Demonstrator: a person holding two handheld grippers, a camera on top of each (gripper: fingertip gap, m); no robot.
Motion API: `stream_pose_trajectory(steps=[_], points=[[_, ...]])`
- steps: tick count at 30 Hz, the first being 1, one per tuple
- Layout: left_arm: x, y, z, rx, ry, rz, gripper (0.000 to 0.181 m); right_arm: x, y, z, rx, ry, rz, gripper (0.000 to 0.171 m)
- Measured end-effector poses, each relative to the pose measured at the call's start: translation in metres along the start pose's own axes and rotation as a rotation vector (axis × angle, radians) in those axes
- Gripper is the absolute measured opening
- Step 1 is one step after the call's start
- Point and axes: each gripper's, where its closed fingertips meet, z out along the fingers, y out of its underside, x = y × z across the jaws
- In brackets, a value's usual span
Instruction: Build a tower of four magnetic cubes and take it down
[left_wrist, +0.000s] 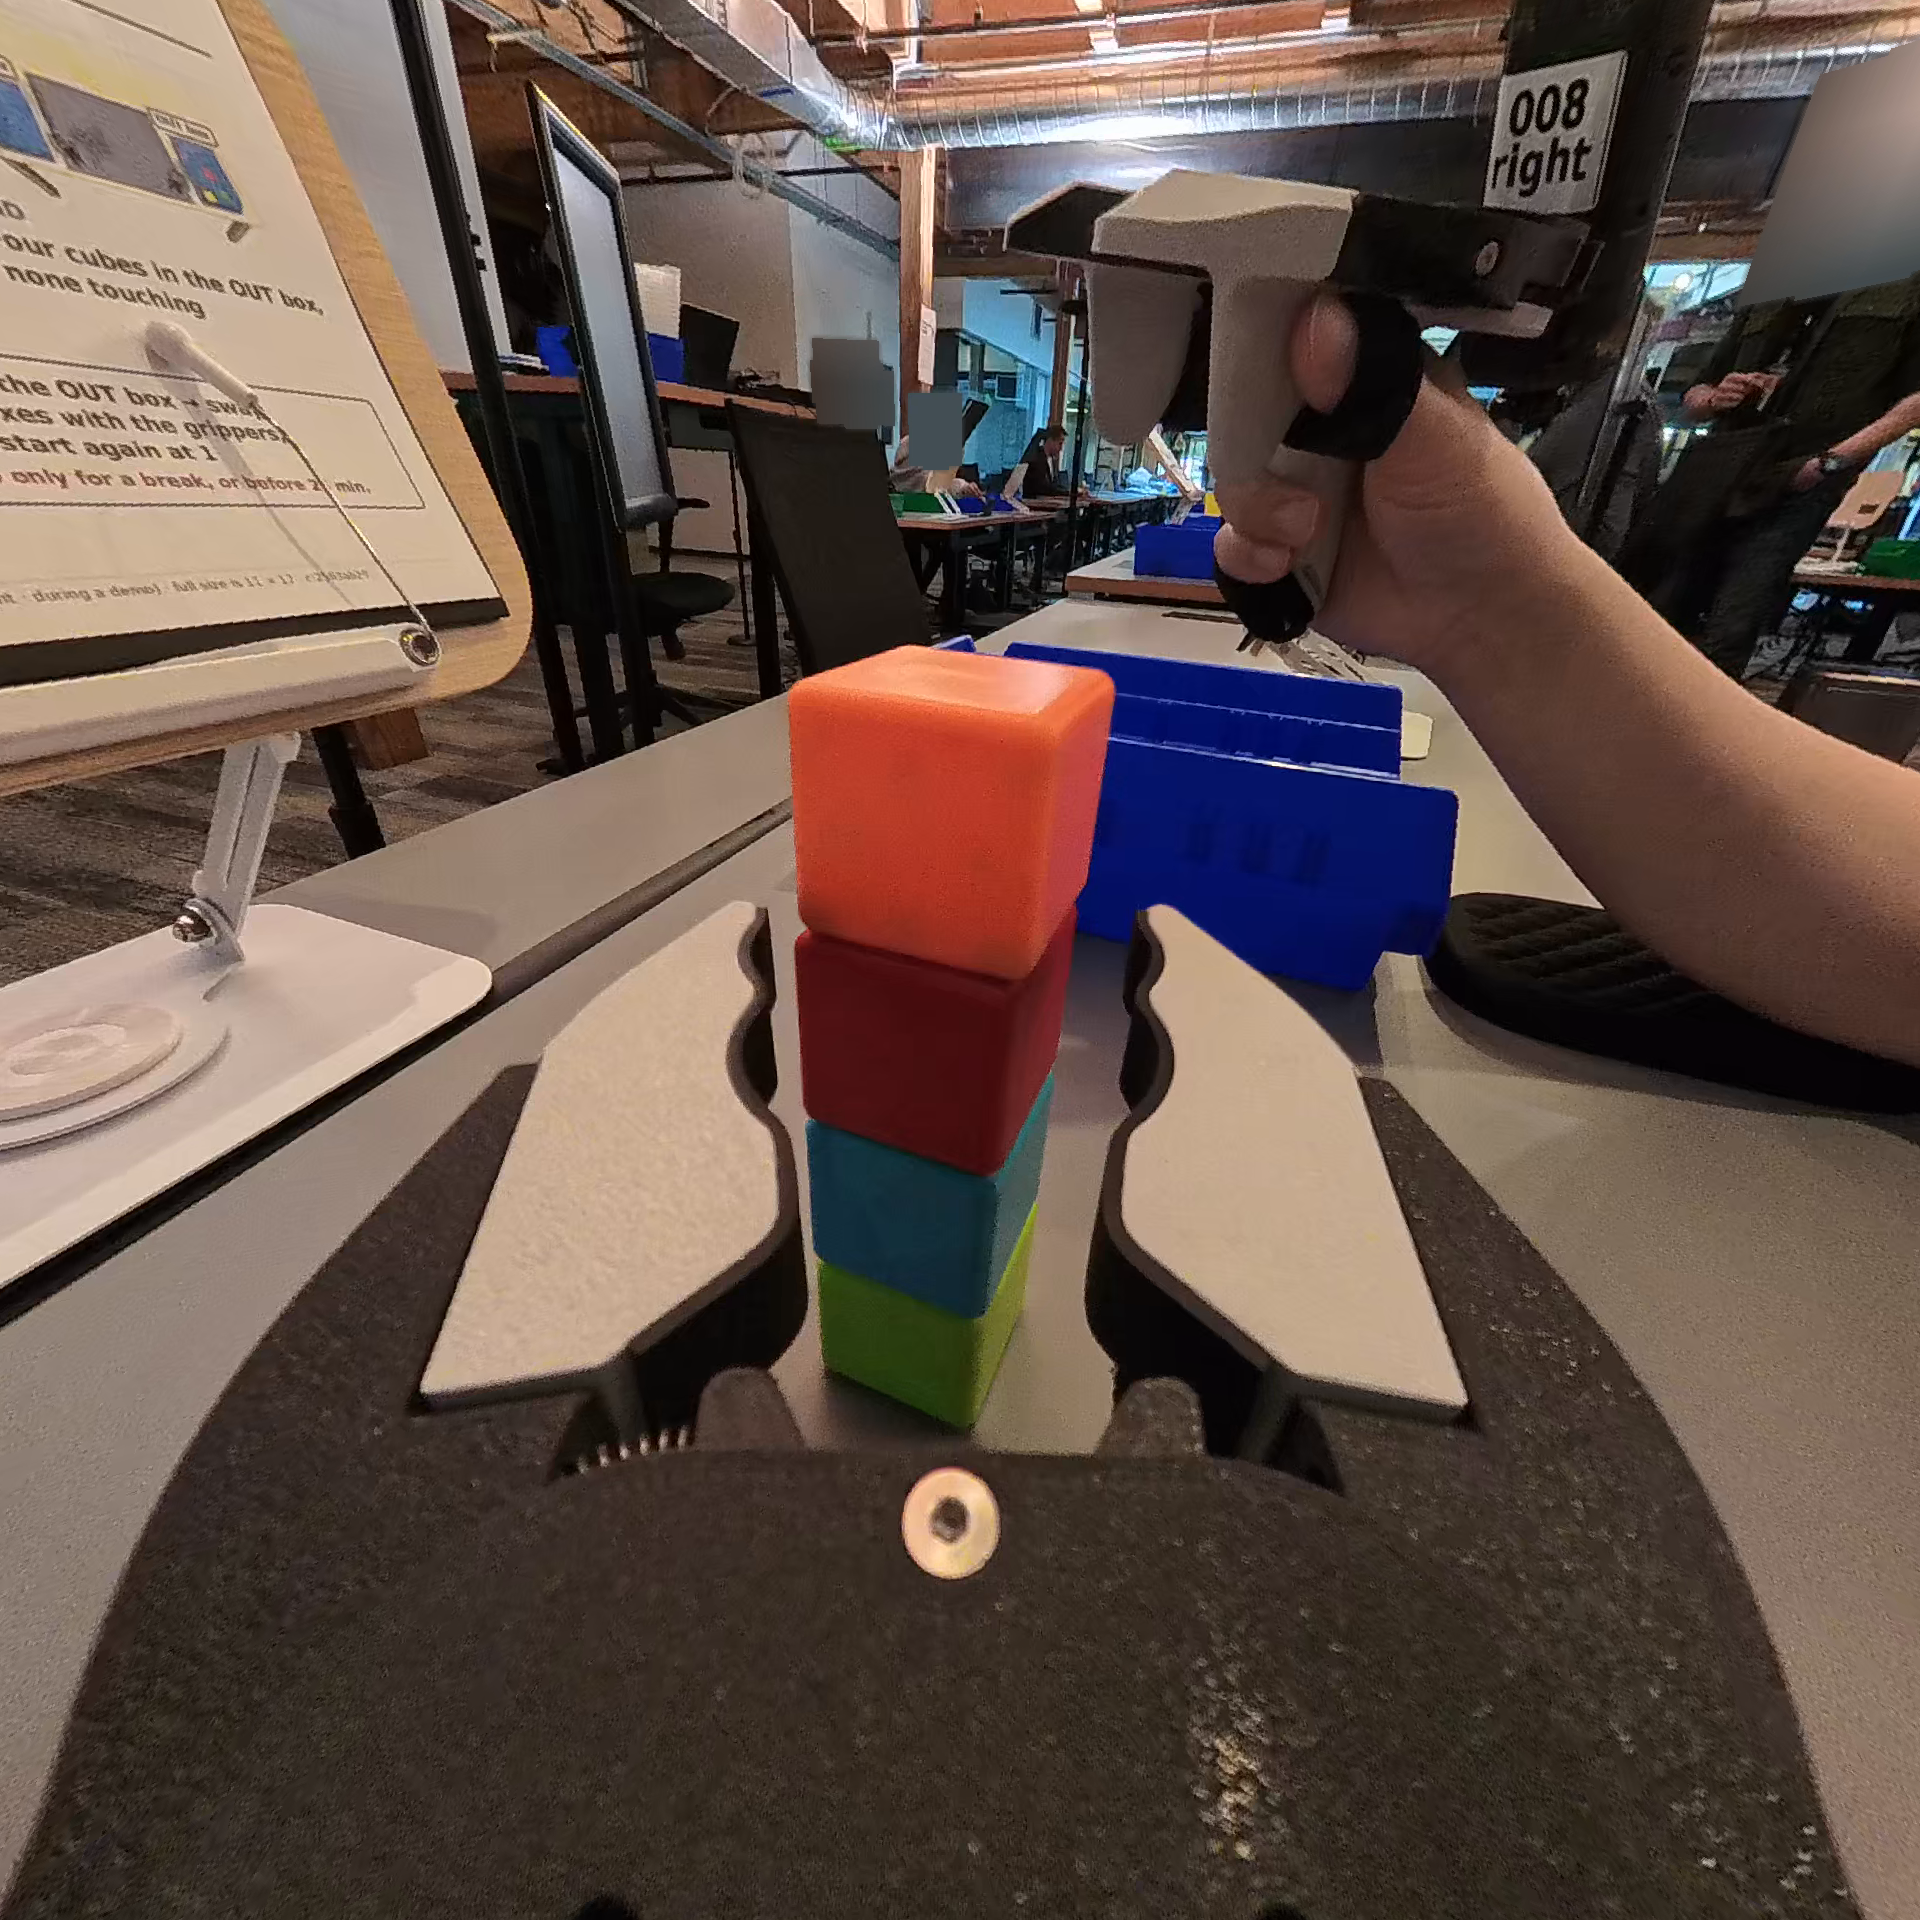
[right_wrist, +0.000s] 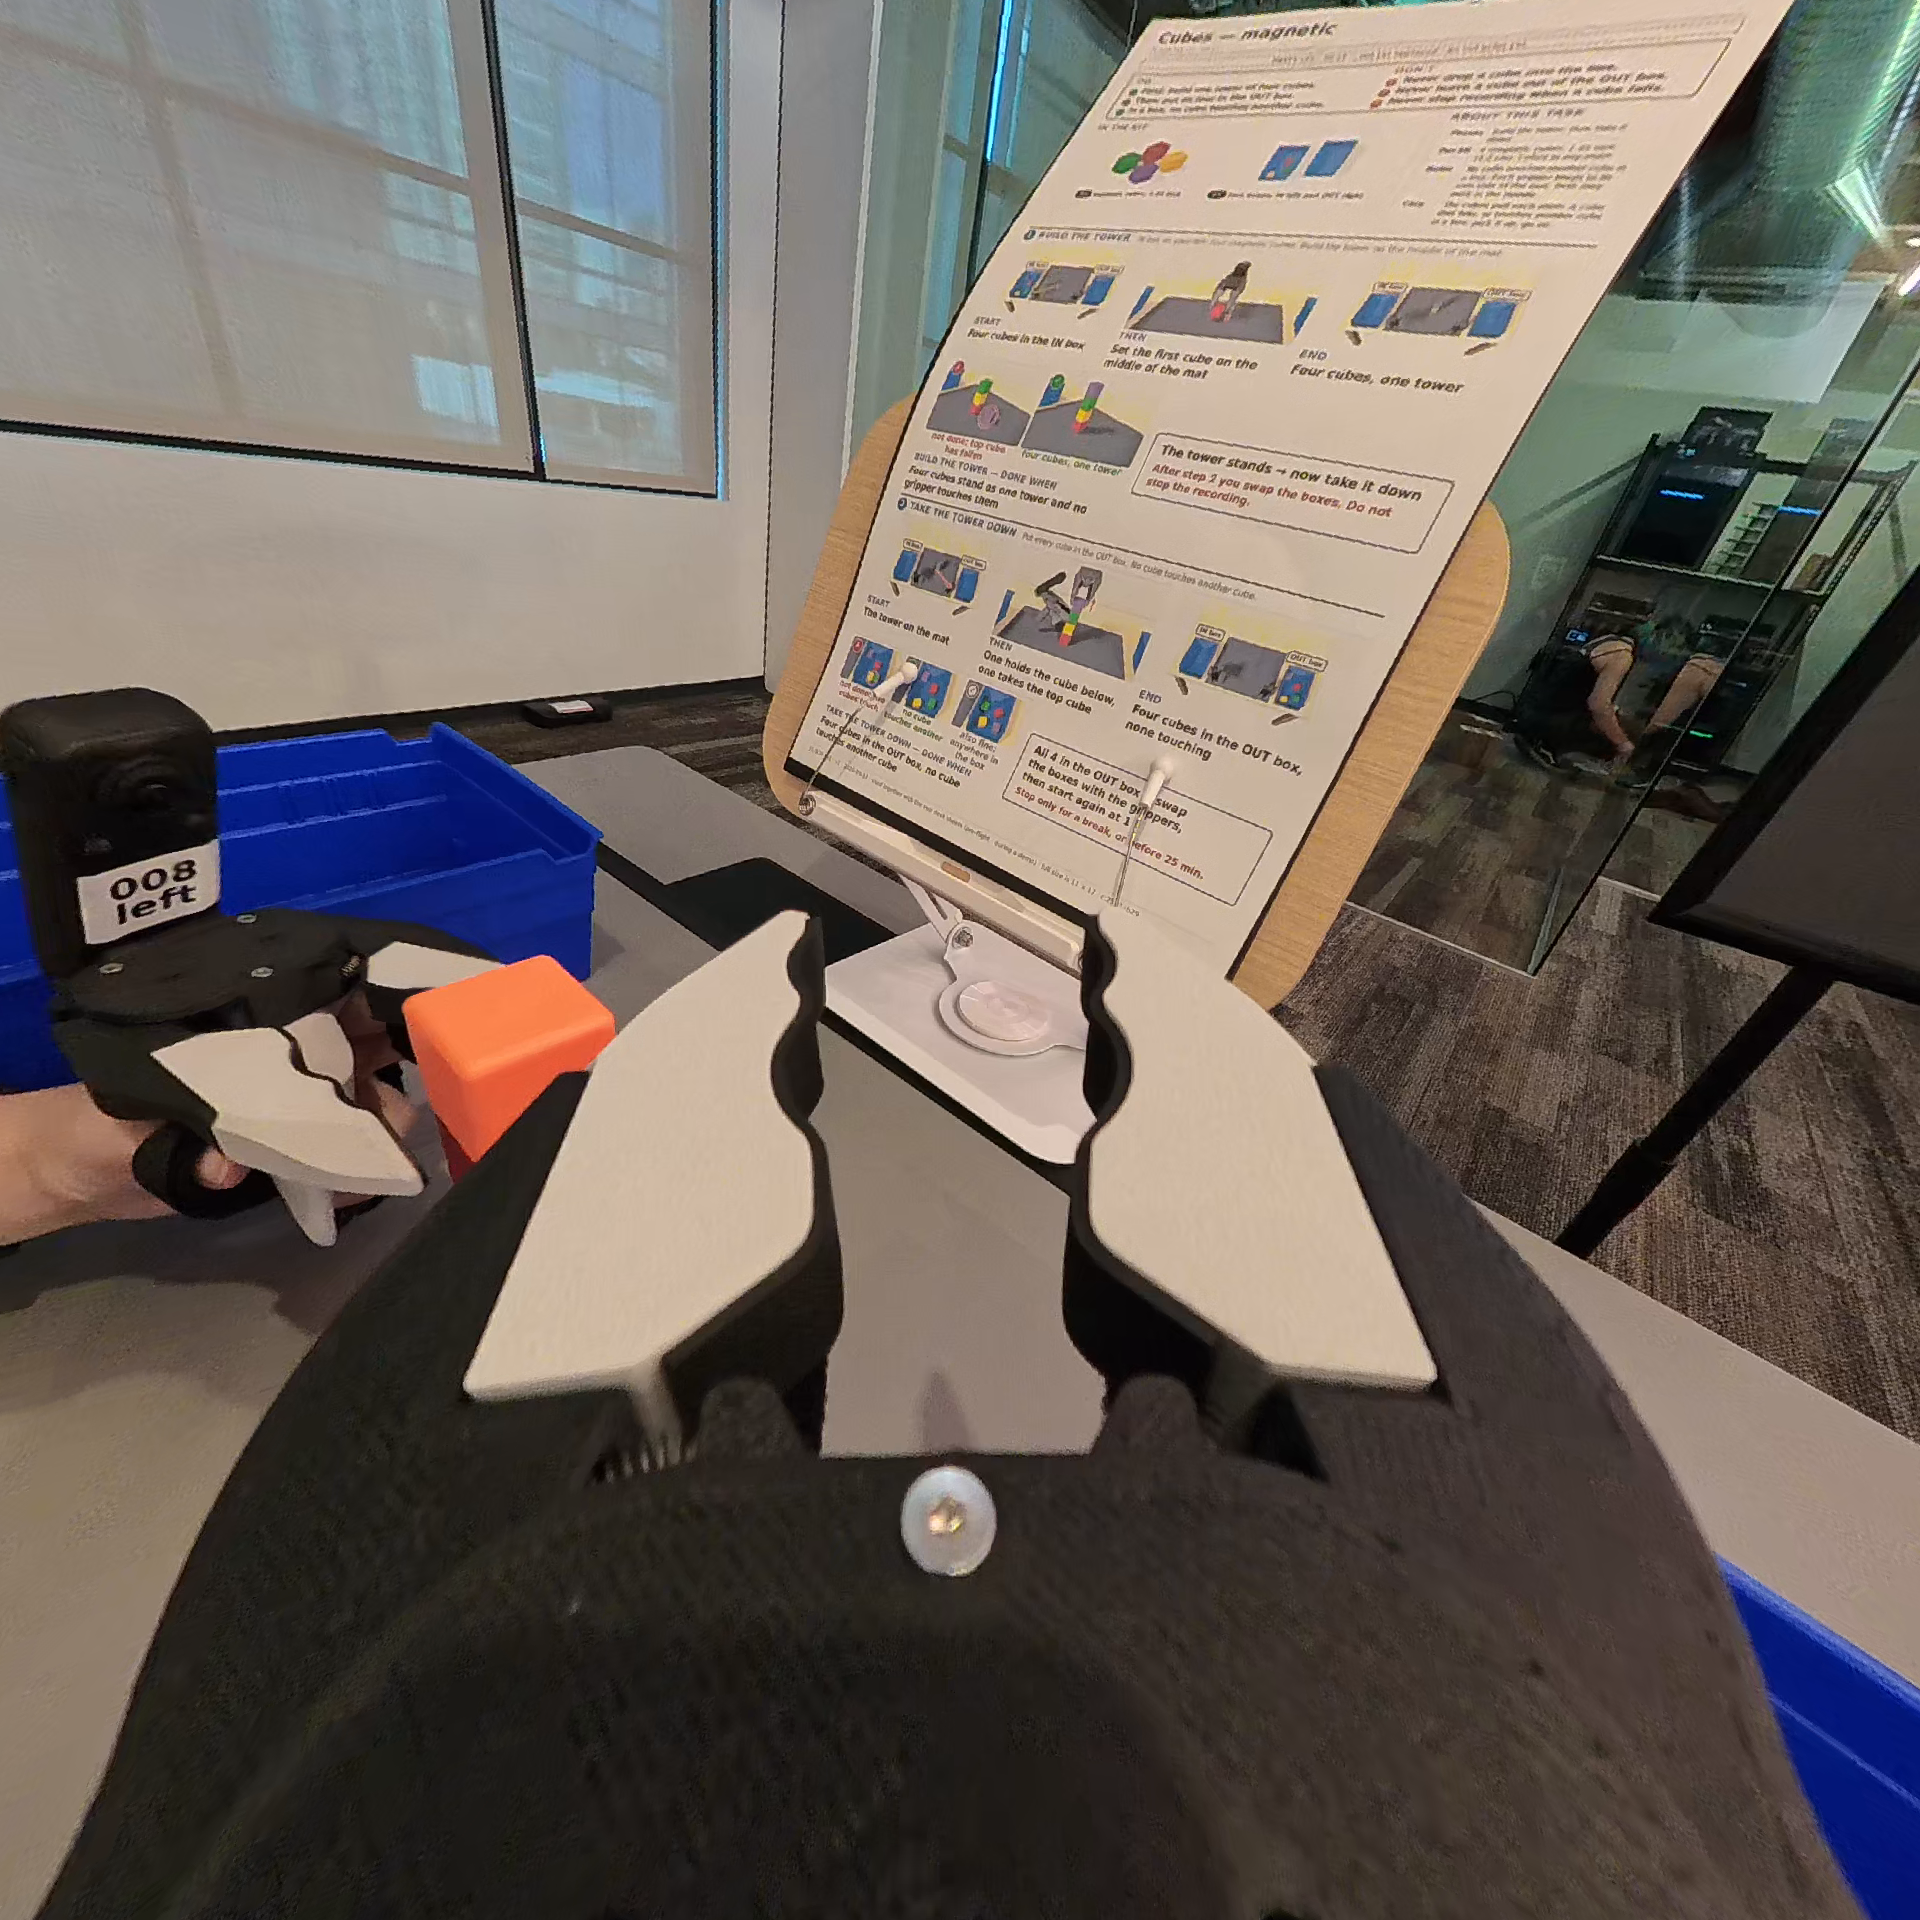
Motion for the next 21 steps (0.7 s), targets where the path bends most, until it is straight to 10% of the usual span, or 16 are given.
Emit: stream_pose_trajectory(steps=[21], points=[[0.0, 0.013, 0.009, -0.046, 0.06, -0.017, 0.061, -0.004, 0.009, 0.007, -0.036, -0.018, 0.005, 0.049]])
